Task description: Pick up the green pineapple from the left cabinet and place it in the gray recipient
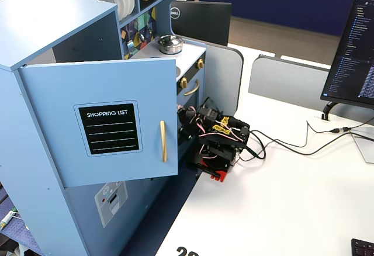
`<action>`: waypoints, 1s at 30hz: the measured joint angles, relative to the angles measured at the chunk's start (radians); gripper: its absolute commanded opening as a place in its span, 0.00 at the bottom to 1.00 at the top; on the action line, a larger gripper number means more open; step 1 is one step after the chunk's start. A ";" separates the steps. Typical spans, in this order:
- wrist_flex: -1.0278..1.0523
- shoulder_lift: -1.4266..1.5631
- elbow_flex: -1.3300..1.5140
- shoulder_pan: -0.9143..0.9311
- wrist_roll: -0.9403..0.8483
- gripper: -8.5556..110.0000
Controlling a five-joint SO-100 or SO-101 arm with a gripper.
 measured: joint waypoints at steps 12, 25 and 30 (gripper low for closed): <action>0.017 -0.078 0.018 0.126 -0.140 0.07; 0.081 0.031 0.023 0.187 -0.209 0.09; 0.081 0.031 0.023 0.187 -0.209 0.10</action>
